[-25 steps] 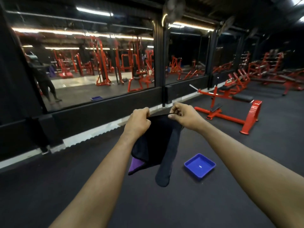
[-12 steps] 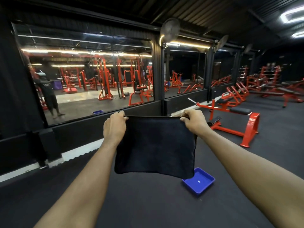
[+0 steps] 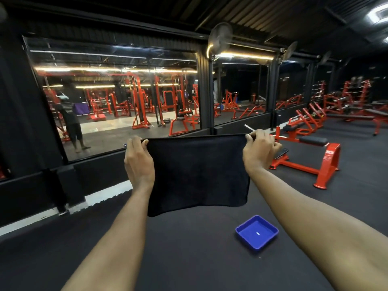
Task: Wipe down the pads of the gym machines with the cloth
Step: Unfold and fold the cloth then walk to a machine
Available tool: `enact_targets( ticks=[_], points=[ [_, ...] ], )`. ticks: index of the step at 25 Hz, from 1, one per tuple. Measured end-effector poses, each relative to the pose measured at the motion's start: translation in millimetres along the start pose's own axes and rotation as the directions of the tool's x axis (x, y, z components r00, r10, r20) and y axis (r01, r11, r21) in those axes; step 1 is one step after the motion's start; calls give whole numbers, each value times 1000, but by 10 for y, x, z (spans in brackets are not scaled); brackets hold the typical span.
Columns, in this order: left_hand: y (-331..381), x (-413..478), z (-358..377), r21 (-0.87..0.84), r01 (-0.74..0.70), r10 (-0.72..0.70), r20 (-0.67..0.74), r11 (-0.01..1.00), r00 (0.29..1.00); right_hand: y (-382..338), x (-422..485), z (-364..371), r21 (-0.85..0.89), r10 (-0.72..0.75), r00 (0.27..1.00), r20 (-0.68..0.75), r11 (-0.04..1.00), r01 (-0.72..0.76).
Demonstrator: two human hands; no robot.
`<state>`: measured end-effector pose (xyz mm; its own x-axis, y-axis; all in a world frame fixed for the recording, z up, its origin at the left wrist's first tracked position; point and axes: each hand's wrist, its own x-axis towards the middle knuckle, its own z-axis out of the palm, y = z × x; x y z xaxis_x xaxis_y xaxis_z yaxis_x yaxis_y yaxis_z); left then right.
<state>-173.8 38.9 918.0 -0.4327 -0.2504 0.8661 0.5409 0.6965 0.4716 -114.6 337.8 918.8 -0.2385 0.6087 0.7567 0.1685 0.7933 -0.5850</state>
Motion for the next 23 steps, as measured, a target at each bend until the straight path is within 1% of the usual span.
enact_targets(
  ticks=[3,4,6,9,11,12,14,15,16,17,18,19,20,21,23],
  points=[
    [119,23,-18,-79,19,-30,-143,997,989,-95,15,62,45,91,987,-133,995,-86],
    [162,41,-36,-89,15,-31,-188,996,982,-119,31,65,87,122,980,-156,990,-110],
    [194,107,-76,-60,-11,-4,-253,998,967,-153,64,39,225,153,970,-187,968,-109],
    [167,190,-116,-19,-48,40,-295,999,955,-210,107,-28,380,225,961,-162,913,-150],
    [119,203,-97,-21,-5,-1,-288,1000,958,-238,113,-29,413,266,959,-97,888,-204],
    [97,191,-89,-12,47,-48,-267,999,962,-231,106,-15,404,269,961,-55,887,-225],
    [38,154,-61,33,209,-201,-166,977,965,-166,71,30,341,282,956,86,893,-294],
    [8,132,-49,49,307,-301,-96,951,949,-102,45,71,293,306,935,180,891,-348],
    [-14,113,-43,56,407,-407,-20,912,913,-54,16,90,231,346,895,280,881,-413],
    [-45,106,-30,67,493,-497,62,867,865,-22,-10,117,164,393,838,379,863,-478],
    [-82,103,-3,83,550,-556,148,831,818,-21,-40,118,116,424,775,469,840,-530],
    [-106,98,21,95,576,-581,237,812,779,-40,-75,126,103,422,721,550,822,-560],
    [-120,88,52,93,583,-578,328,807,747,-88,-127,130,124,379,681,626,814,-567],
    [-122,79,80,80,581,-559,403,810,725,-160,-184,123,166,316,650,691,806,-569],
    [-86,41,135,57,544,-491,518,837,701,-329,-292,76,255,181,604,776,786,-563]
  ],
)
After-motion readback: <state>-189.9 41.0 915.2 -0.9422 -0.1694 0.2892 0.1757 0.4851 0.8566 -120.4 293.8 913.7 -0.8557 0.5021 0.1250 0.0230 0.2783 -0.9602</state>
